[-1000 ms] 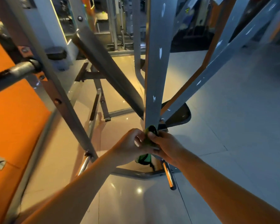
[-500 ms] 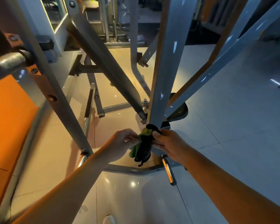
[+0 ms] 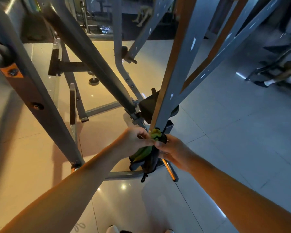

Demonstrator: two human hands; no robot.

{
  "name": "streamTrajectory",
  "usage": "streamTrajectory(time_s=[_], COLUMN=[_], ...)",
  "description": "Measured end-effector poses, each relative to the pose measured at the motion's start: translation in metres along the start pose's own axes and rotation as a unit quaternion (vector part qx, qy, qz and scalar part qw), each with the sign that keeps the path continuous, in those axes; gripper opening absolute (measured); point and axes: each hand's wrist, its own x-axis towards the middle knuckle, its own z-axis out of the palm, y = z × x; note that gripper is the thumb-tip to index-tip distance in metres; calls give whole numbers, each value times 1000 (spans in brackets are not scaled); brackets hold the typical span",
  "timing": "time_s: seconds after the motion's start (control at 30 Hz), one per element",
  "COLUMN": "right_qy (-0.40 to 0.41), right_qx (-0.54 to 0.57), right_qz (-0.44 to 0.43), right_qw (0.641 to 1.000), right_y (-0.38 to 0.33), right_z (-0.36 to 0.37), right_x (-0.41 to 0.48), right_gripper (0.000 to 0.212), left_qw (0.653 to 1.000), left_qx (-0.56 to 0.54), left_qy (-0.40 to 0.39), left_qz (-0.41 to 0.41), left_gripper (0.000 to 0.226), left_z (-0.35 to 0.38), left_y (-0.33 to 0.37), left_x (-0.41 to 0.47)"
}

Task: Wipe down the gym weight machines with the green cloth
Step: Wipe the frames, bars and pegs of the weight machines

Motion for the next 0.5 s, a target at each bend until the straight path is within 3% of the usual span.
streamTrajectory(time_s=[0.2, 0.4, 0.5], right_qy=[52, 117, 111], right_qx=[-91, -276, -300], right_qz=[-13, -1, 5], right_qw=[994, 954, 948], right_y=[2, 6, 6], right_z=[-4, -34, -50], right_x=[-4, -18, -22], right_gripper=[42, 20, 37], left_qw=[996, 995, 990], left_qx=[-67, 46, 98], left_qy=[10, 90, 98], left_qz=[-59, -9, 14], left_gripper=[24, 22, 21], left_z=[4, 12, 20], left_y=[15, 44, 58], left_x=[-8, -8, -3])
